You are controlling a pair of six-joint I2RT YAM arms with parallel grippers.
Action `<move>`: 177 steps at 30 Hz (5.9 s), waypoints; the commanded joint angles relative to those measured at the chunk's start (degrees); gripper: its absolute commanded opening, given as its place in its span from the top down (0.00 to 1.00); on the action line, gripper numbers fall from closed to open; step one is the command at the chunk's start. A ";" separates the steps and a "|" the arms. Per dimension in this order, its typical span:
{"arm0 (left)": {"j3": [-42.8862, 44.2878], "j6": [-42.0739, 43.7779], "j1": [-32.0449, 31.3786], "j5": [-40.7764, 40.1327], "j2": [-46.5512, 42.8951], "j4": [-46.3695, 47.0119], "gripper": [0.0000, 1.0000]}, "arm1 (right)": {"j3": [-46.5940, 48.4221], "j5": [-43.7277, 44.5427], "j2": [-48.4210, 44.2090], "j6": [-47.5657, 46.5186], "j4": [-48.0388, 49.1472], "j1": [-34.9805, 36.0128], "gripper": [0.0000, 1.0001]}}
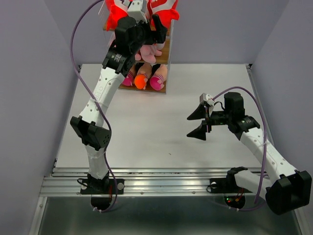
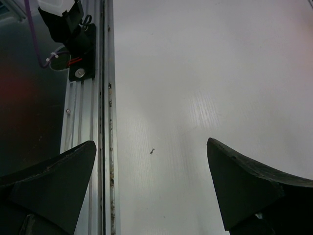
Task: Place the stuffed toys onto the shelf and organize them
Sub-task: Place the stuffed toy onto shelf, then grab a stuffed toy with the left arm, then pass the stuffed toy from the left arm to the right, then pass the stuffed toy from the right arm to the left
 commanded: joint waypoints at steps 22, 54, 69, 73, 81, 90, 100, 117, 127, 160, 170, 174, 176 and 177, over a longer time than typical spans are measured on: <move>6.05 0.90 -0.68 0.65 3.34 5.89 0.18 | -0.35 1.00 -0.39 -1.37 1.84 -0.35 0.00; 3.51 8.10 -0.85 10.57 -2.11 12.93 1.00 | -0.35 1.09 -0.31 -1.46 1.76 -0.87 0.00; -2.90 10.92 -1.55 16.54 -10.10 14.68 1.00 | 0.17 1.53 -1.27 -1.20 1.49 -1.40 0.00; -12.21 18.11 -6.55 13.49 -17.30 11.10 1.00 | 2.71 5.21 -2.68 3.27 1.58 -1.93 0.00; -41.20 21.82 -18.95 -6.60 -36.11 6.77 1.00 | 30.82 21.62 -0.22 16.99 -13.70 -4.21 0.00; -67.32 18.13 -26.68 -17.88 -49.92 8.97 1.00 | 47.28 12.70 4.70 41.06 -18.55 -4.21 0.00; -74.28 16.20 -37.76 -28.71 -52.39 12.48 1.00 | 42.63 20.32 10.76 53.49 -12.74 -4.21 0.00; -72.61 13.12 -39.09 -28.54 -47.90 16.53 1.00 | 30.16 8.39 12.62 58.31 -1.34 -0.96 0.41; -75.24 6.27 -38.21 -10.98 -52.99 21.10 0.11 | 25.83 -11.73 12.08 51.47 13.09 -3.15 0.93; -94.40 -13.68 -10.96 43.89 -62.05 47.46 0.01 | 39.02 -21.50 12.08 42.66 13.89 -6.06 0.99; -95.02 -18.00 -11.31 42.04 -60.21 52.65 0.05 | 36.13 -20.10 11.21 48.97 22.92 -5.01 0.99; -95.20 -18.08 -12.01 40.82 -59.59 53.35 0.07 | 36.21 -19.57 11.03 49.52 22.94 -4.48 0.99; -95.28 -18.08 -12.37 40.29 -59.33 53.53 0.07 | 36.12 -19.48 11.03 49.52 22.94 -4.48 0.99; -95.37 -18.08 -12.45 39.94 -59.15 53.79 0.08 | 35.95 -19.39 10.94 49.52 22.94 -4.48 0.99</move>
